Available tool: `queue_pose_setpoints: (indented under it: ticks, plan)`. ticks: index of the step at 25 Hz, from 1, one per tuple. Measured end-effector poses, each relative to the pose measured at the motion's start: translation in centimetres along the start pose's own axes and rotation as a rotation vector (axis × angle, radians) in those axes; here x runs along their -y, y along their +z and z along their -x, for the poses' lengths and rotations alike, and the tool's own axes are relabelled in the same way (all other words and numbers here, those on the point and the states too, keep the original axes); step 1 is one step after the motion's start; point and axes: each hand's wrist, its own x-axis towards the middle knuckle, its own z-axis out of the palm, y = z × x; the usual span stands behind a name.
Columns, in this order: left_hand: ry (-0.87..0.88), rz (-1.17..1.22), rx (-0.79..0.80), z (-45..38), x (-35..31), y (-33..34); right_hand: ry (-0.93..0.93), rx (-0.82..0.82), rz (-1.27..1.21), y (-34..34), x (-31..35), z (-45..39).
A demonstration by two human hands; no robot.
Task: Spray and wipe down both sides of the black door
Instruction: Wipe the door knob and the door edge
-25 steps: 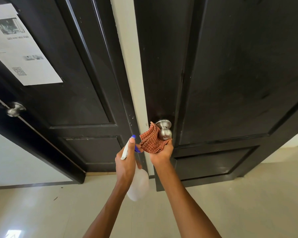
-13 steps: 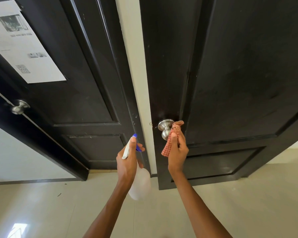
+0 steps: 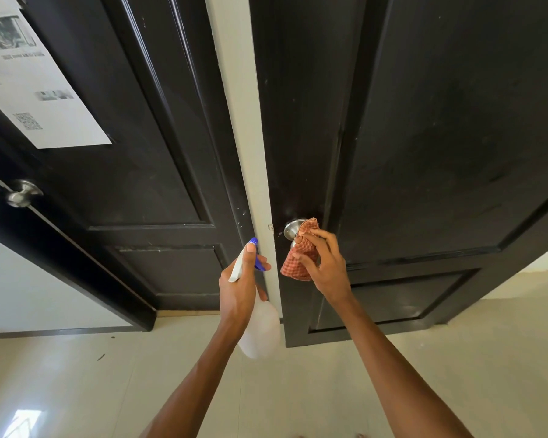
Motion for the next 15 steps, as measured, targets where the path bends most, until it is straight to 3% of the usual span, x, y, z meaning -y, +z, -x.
queue_pose_setpoints:
  ticks: [3,9,15]
  plan:
    - [0.004,0.005,-0.004,0.0,-0.3,0.1,0.011,0.026,-0.090,-0.8,-0.2,0.3]
    - [0.009,0.000,0.010,0.0,-0.3,0.5,-0.027,0.215,0.029,-2.8,-0.5,-0.6]
    - [0.008,-0.010,0.038,0.8,-1.1,1.3,-0.052,0.122,-0.025,-2.8,-0.7,0.4]
